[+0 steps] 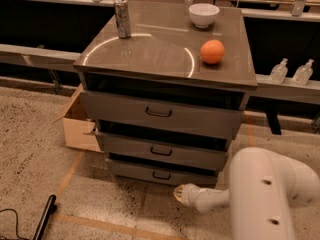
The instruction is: Close bottom drawer
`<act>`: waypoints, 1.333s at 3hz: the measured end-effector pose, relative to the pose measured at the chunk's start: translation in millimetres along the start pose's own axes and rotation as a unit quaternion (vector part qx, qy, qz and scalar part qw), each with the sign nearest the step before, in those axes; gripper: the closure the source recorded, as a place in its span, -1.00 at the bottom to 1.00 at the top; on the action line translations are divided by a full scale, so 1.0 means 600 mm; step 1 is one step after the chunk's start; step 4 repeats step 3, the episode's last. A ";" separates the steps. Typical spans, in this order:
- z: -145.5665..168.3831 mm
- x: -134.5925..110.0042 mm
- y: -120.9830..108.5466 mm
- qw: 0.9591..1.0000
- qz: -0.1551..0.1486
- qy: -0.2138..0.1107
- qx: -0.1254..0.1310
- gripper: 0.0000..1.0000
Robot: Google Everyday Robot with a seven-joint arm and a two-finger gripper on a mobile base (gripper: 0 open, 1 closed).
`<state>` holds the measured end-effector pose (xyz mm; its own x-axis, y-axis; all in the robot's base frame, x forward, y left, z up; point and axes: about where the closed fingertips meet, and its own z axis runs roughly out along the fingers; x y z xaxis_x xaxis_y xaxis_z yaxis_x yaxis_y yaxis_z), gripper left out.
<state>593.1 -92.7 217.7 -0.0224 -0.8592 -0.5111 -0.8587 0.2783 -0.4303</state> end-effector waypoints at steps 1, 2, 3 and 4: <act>-0.046 -0.031 -0.007 0.998 0.047 -0.039 -0.012 1.00; -0.094 -0.040 0.003 0.997 0.030 -0.062 -0.022 1.00; -0.125 -0.041 0.001 0.997 0.030 -0.072 -0.021 0.70; -0.125 -0.041 0.001 0.997 0.030 -0.072 -0.021 0.70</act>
Offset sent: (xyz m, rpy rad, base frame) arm -0.0885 -0.0539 0.1385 0.3924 0.2860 0.2833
